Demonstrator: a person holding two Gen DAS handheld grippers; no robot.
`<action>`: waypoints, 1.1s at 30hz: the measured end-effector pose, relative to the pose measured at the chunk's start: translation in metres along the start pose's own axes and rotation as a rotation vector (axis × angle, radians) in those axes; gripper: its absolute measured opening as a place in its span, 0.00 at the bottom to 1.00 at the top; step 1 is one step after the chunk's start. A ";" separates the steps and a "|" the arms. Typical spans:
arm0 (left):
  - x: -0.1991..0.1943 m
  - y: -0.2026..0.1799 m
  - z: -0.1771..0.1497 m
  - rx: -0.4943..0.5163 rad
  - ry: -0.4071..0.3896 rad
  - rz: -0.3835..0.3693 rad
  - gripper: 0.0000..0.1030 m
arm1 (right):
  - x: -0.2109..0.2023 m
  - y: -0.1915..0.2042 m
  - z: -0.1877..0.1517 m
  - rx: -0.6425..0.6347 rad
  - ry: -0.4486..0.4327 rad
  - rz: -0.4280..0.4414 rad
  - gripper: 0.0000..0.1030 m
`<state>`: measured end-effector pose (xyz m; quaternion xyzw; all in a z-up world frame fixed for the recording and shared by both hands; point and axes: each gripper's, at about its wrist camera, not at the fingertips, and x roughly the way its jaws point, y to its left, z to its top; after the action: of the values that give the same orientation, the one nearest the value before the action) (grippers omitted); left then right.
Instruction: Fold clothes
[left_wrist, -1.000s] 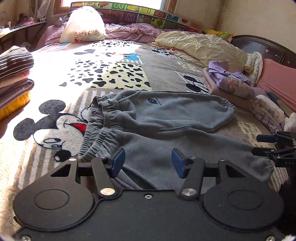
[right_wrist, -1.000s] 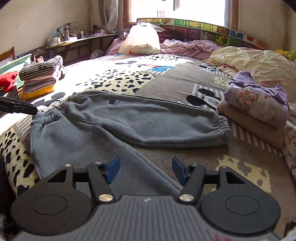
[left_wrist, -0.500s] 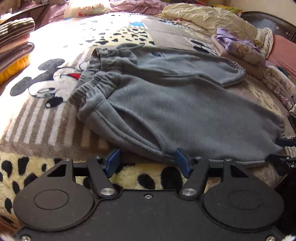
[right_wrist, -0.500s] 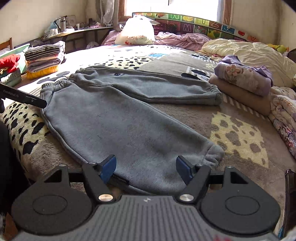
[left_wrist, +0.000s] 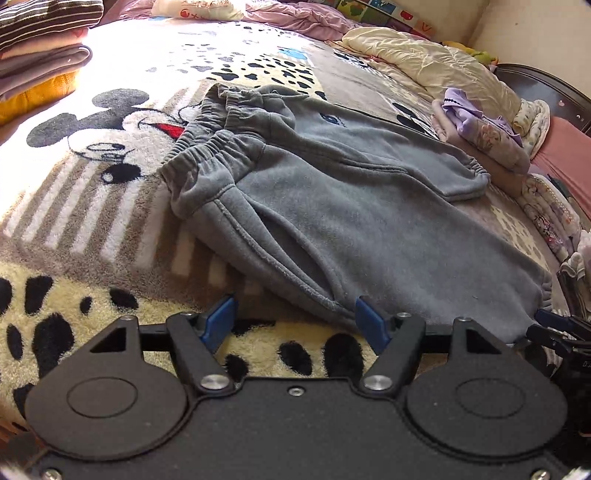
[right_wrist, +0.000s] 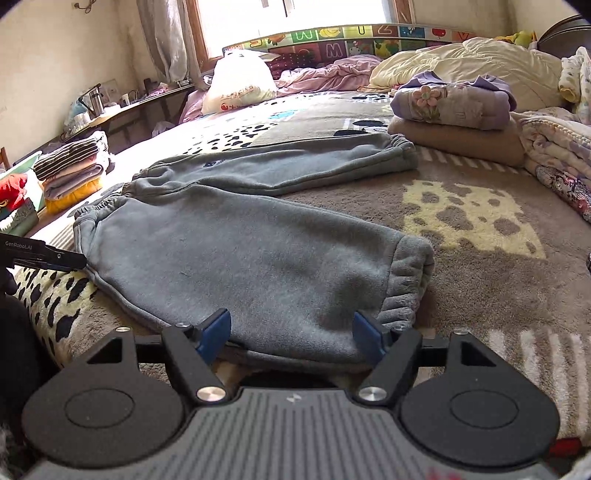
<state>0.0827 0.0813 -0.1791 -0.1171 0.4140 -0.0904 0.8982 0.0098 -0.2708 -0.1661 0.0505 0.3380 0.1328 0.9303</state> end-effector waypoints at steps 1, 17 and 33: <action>0.000 -0.001 0.000 0.004 -0.001 0.001 0.68 | 0.002 0.002 -0.001 -0.009 0.005 -0.005 0.71; -0.047 -0.019 -0.017 0.697 -0.149 0.279 0.68 | -0.072 0.023 0.014 -0.581 0.012 -0.119 0.70; 0.005 -0.007 -0.045 1.427 -0.223 0.441 0.67 | 0.002 0.050 -0.031 -1.089 0.166 -0.221 0.47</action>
<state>0.0512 0.0669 -0.2089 0.5701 0.1757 -0.1424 0.7898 -0.0198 -0.2218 -0.1819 -0.4834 0.2959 0.1936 0.8008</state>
